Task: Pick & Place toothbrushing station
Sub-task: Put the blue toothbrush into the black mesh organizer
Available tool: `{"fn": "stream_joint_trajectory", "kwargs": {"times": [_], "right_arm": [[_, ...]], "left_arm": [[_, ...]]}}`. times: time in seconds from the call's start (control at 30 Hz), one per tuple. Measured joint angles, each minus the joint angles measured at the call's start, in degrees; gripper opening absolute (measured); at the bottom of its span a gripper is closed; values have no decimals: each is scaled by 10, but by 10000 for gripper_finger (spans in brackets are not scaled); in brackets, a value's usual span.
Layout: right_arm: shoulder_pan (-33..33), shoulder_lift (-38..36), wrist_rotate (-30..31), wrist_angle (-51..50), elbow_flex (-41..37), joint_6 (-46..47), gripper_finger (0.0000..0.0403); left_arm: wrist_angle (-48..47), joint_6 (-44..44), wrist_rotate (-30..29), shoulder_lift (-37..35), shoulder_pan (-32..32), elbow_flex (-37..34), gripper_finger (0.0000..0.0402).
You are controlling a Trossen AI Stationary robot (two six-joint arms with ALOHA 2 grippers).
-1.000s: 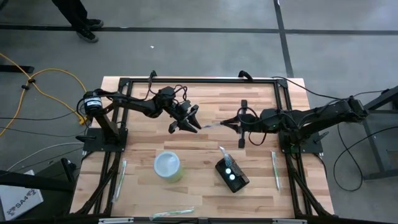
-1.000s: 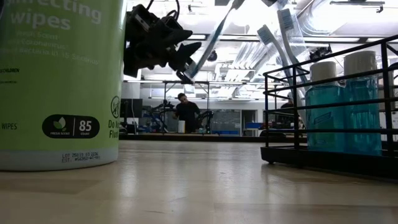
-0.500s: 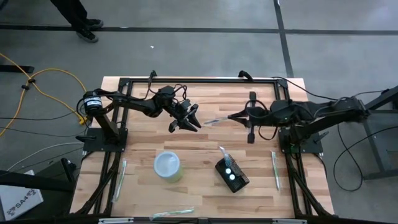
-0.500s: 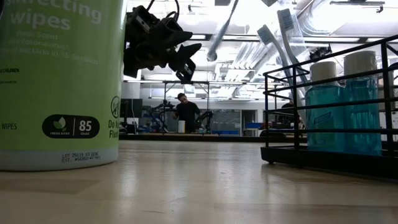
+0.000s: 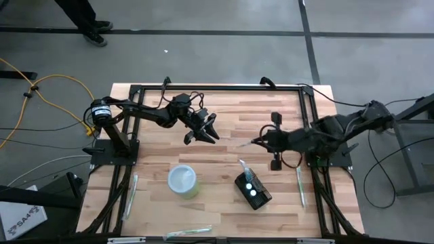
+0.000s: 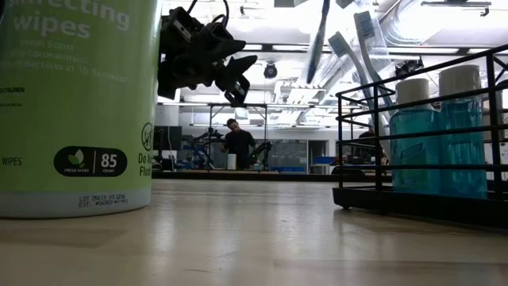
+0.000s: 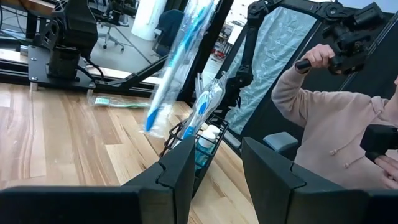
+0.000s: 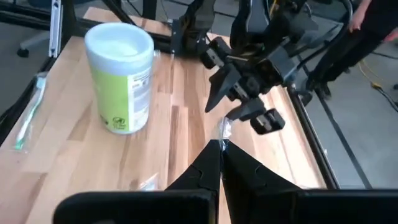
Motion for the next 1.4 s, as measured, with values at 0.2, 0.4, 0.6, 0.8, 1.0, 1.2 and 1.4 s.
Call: {"fn": "stream_joint_trajectory", "kwargs": {"times": [0.2,0.4,0.6,0.8,1.0,1.2,1.4], "right_arm": [[50,17,31,-63,26,72,3],[87,33,38,-96,39,128,3],[116,51,36,-108,40,178,3],[137,68,34,-116,40,219,3],[157,70,36,-120,40,246,3],[175,70,38,-105,40,246,3],[183,70,36,-94,40,248,3]], "left_arm": [[0,0,0,0,0,0,128],[0,0,0,0,0,0,128],[0,0,0,0,0,0,128],[0,0,0,0,0,0,128],[0,-3,0,0,0,0,128],[0,-5,0,0,0,0,128],[0,-5,0,0,0,0,128]]}}
